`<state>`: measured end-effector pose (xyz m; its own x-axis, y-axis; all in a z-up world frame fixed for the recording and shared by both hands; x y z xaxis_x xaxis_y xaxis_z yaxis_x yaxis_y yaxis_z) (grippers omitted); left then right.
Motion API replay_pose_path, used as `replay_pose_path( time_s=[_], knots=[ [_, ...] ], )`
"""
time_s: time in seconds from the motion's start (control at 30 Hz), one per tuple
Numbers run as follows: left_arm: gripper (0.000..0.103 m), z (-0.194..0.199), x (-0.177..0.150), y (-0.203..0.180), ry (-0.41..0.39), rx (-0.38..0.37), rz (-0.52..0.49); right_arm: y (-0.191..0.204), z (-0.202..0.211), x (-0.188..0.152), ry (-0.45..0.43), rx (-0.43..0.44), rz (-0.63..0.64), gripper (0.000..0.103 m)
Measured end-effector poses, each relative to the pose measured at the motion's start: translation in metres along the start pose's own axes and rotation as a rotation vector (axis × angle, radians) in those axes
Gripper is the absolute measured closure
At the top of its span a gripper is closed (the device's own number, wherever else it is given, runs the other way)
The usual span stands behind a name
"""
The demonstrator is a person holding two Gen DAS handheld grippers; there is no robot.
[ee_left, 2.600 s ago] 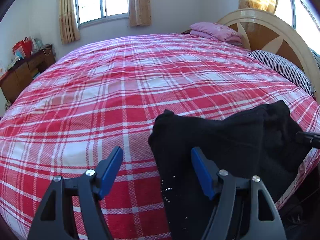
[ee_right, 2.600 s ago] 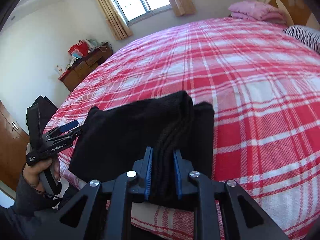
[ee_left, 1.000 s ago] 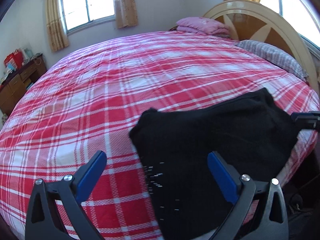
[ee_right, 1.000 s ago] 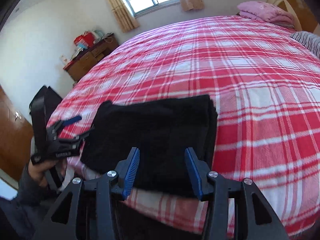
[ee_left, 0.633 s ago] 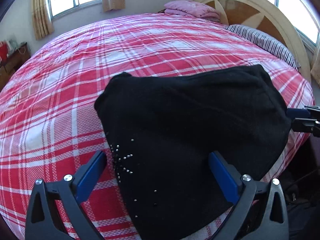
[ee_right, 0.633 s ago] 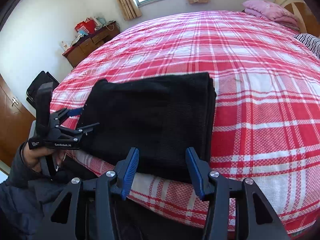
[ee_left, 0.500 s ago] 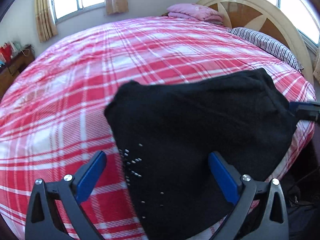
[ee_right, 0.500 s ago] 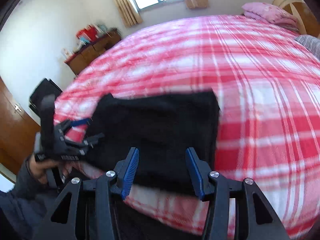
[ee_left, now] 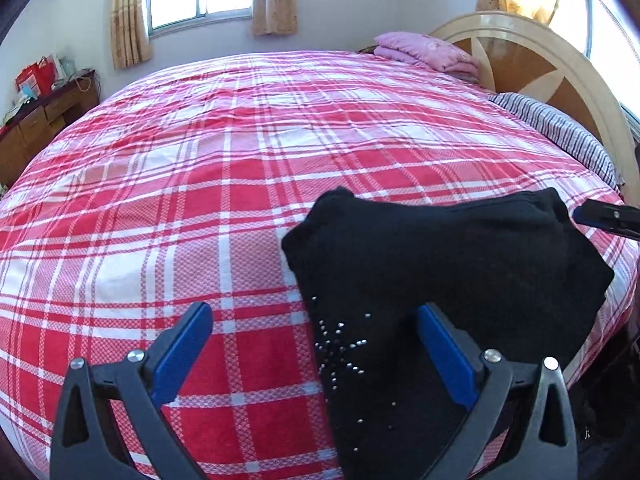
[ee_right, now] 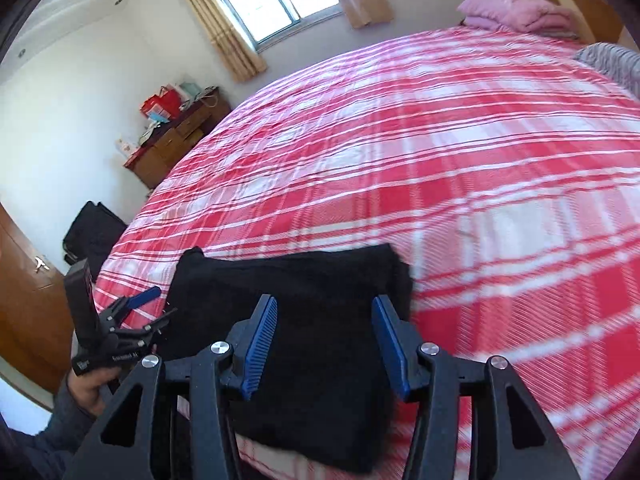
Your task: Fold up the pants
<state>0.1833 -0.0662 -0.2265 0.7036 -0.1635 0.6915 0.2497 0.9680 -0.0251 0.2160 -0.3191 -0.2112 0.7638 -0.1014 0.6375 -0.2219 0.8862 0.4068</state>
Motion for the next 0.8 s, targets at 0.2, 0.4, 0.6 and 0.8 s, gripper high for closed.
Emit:
replay_pose_path(
  time_s=[0.2, 0.4, 0.6, 0.8],
  knots=[
    [0.000, -0.002, -0.004, -0.009, 0.006, -0.031, -0.007, -0.034, 0.000, -0.025, 0.084, -0.043, -0.065, 0.051],
    [0.000, -0.013, -0.011, -0.014, 0.025, -0.098, 0.039, -0.034, -0.008, -0.028, 0.062, 0.042, -0.101, 0.051],
    [0.000, -0.013, -0.010, -0.018, -0.003, -0.093, 0.024, -0.024, -0.025, -0.030, 0.036, 0.056, -0.062, 0.051],
    [0.000, -0.015, -0.009, -0.018, -0.008, -0.096, 0.010, -0.024, -0.029, -0.027, 0.025, 0.063, -0.060, 0.052]
  ],
)
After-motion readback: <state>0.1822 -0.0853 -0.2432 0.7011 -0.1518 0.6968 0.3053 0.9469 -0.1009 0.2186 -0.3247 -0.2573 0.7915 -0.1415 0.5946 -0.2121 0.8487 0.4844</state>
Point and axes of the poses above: each gripper's, at about its wrist camera, not at the fingertips, and z roughly against the way its jaws point, y to its left, x to its top, the point moved 9 cm from there along -z, roughly the way its jaws point, and after that the axes turned 2 degrees about x, right-handed, at the moved point
